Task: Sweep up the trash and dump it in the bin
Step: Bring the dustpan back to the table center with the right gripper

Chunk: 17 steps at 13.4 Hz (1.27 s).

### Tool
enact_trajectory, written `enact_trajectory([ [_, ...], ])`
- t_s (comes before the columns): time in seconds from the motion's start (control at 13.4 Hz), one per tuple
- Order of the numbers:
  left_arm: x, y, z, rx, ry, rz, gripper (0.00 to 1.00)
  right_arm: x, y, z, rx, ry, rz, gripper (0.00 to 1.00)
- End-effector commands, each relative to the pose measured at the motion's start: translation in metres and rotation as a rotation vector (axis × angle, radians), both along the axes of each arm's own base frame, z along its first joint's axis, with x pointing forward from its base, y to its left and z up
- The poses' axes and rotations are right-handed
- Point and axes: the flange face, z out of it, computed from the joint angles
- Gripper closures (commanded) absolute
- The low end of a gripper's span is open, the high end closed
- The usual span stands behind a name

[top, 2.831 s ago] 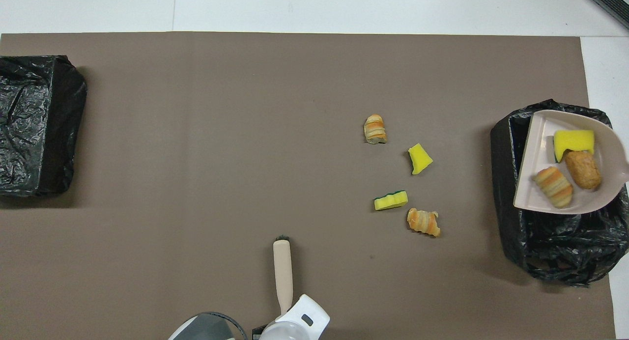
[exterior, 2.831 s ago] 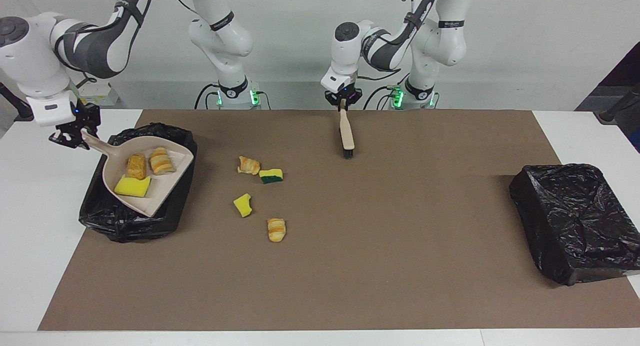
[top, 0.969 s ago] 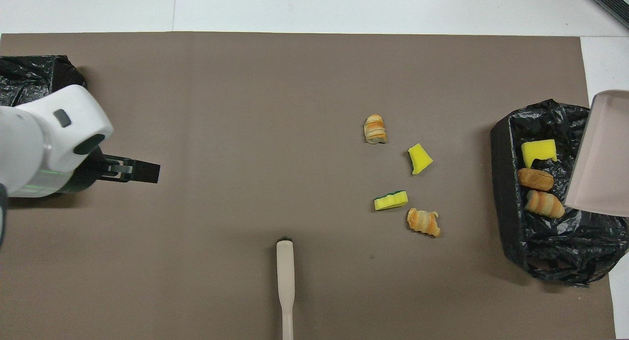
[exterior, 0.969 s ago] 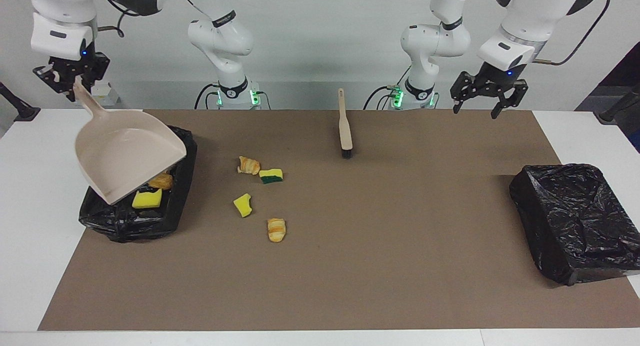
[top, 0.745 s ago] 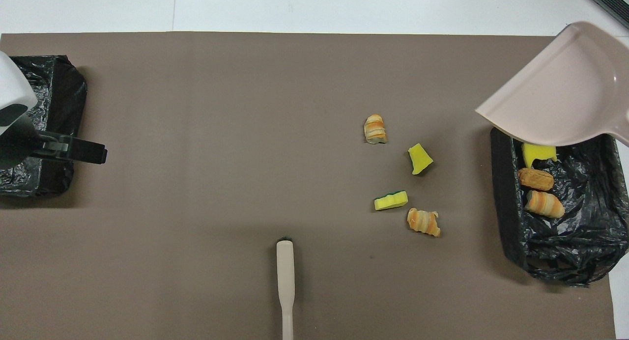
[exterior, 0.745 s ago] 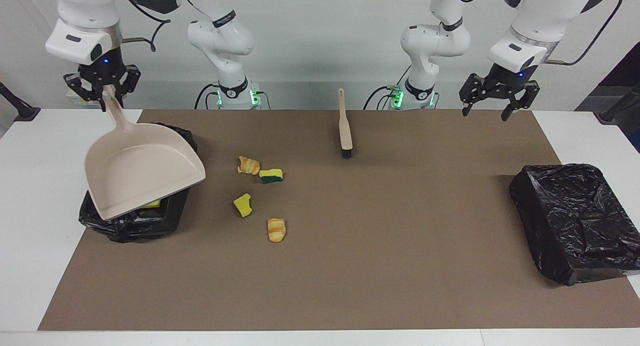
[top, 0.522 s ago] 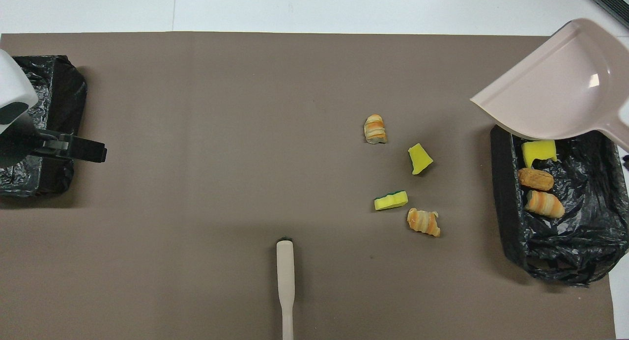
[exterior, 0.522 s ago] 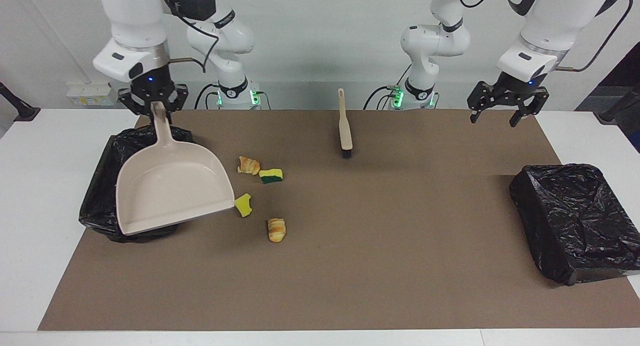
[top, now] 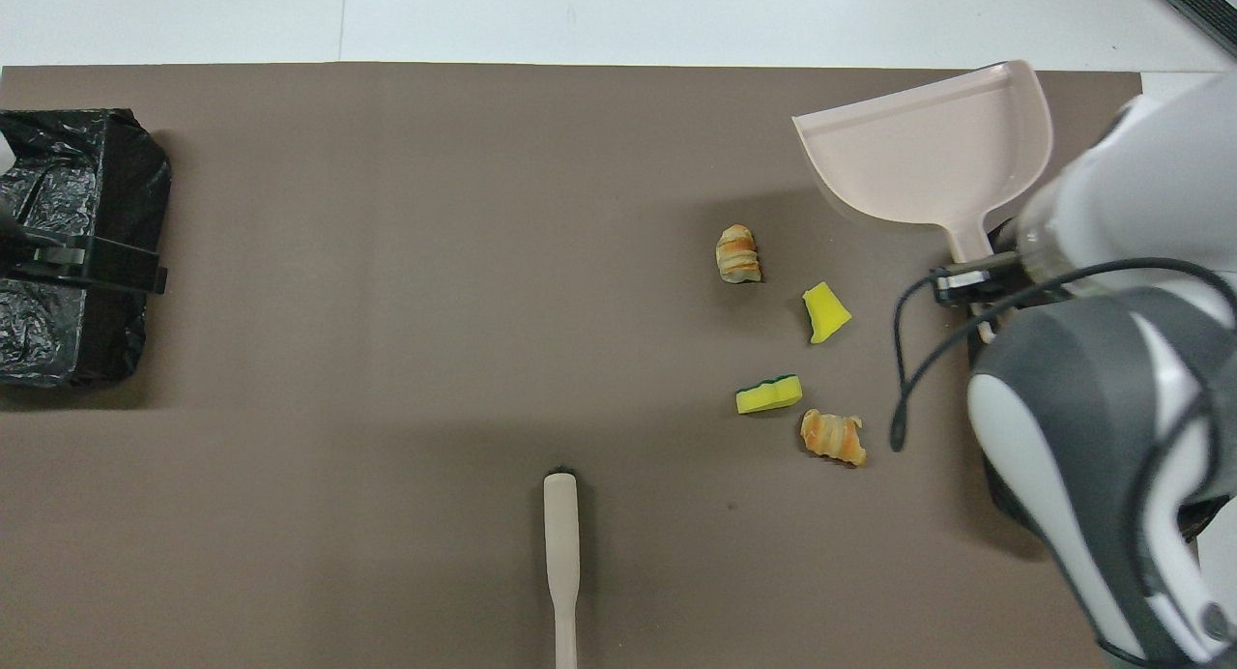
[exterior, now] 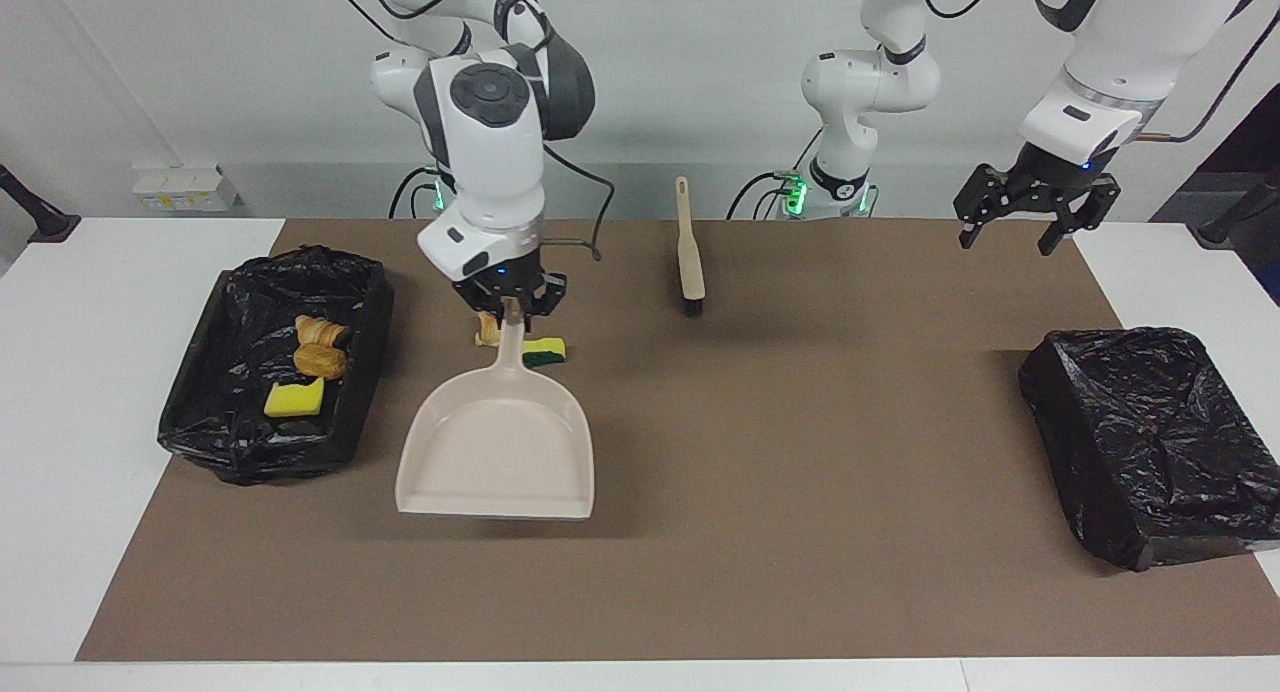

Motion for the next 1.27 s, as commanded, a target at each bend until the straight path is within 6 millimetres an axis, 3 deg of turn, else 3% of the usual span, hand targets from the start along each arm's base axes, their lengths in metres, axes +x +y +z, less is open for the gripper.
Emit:
enact_trajectory([
  [0.0,-0.002,0.003,0.004,0.007,0.016,0.006,0.0,0.004,0.039,-0.004,0.075,-0.008,0.001,1.0],
  [0.15,-0.003,0.003,0.004,0.009,0.017,0.006,0.0,-0.009,0.088,-0.027,0.095,-0.02,0.042,1.0],
  [0.52,-0.003,0.004,0.005,0.009,0.016,0.006,0.0,-0.025,0.153,-0.089,0.09,-0.018,0.016,1.0],
  [0.97,-0.002,0.012,0.005,0.013,0.014,0.02,0.0,-0.023,0.161,-0.104,0.105,-0.04,0.004,1.0],
  [1.19,-0.002,0.013,0.006,0.013,0.011,0.022,0.0,-0.026,0.164,-0.121,0.088,-0.026,0.002,1.0],
])
